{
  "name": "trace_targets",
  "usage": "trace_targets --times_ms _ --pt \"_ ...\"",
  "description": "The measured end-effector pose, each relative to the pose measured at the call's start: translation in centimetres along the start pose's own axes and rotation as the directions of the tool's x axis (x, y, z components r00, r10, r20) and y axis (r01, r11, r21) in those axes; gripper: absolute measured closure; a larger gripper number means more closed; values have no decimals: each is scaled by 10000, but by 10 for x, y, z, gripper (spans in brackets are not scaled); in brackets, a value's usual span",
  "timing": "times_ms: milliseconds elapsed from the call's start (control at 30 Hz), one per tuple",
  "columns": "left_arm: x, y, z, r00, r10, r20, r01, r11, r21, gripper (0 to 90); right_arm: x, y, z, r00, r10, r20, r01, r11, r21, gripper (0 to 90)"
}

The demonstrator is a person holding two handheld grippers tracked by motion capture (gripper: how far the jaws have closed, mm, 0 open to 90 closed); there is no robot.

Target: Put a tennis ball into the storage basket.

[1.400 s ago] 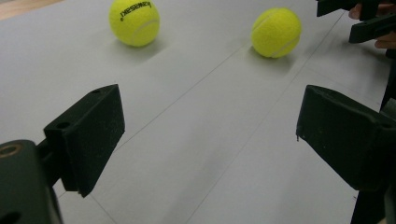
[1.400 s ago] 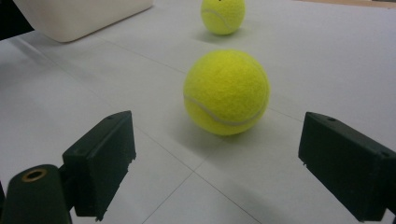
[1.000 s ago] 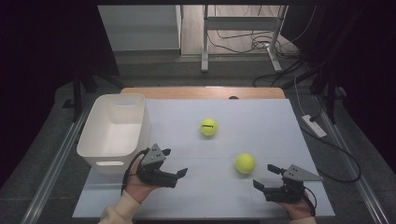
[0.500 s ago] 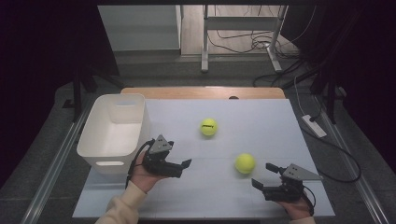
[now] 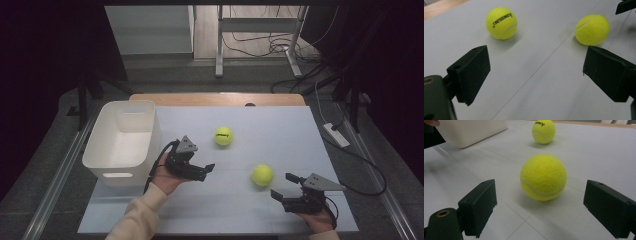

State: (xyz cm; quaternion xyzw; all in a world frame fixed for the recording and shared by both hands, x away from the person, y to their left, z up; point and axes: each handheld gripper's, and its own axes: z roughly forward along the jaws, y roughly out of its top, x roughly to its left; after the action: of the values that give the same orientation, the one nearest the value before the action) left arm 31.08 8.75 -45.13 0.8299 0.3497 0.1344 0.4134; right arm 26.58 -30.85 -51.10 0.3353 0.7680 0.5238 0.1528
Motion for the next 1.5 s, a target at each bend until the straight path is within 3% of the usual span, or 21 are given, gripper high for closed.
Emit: trace_targets --times_ms 600,833,1500 --pt "4 23 20 9994 304 187 -307 9994 153 82 4 0 2 9999 72 -101 -71 9999 80 113" --pt "10 29 32 9984 340 457 -350 9991 220 80 4 0 1 10000 43 -50 -43 10000 63 113" --pt "18 45 46 9992 345 179 -350 9989 304 82 3 1 4 10000 37 -87 -36 9999 115 113"
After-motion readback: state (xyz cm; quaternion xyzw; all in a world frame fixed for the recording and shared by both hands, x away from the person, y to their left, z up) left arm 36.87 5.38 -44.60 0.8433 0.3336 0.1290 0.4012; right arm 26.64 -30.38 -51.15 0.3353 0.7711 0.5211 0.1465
